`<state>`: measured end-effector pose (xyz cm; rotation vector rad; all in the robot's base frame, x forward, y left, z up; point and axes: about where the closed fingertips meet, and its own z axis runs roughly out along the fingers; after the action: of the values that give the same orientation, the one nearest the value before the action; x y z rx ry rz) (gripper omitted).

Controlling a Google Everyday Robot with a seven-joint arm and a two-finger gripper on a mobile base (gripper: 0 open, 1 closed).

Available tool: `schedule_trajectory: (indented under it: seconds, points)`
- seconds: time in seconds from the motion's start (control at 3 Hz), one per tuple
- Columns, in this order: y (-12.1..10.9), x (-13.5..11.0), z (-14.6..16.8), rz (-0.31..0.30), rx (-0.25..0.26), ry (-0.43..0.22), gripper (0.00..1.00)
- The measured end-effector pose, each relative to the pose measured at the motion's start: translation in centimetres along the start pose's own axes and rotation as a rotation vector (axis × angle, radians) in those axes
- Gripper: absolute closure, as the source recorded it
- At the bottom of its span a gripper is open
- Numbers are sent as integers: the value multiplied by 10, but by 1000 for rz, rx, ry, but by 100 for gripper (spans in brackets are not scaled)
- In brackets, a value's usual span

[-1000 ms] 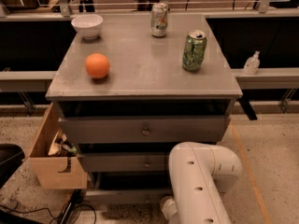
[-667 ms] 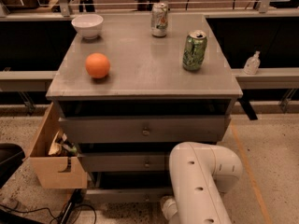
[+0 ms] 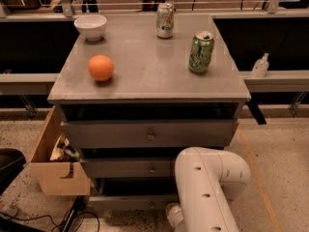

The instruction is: Close bottom drawer

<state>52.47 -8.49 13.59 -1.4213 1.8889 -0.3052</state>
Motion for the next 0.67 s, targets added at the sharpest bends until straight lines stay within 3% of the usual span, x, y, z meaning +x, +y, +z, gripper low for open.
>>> schedule_trajectory:
  seconds: [0.67]
  points:
    - [0, 0, 0, 0, 0, 0, 100]
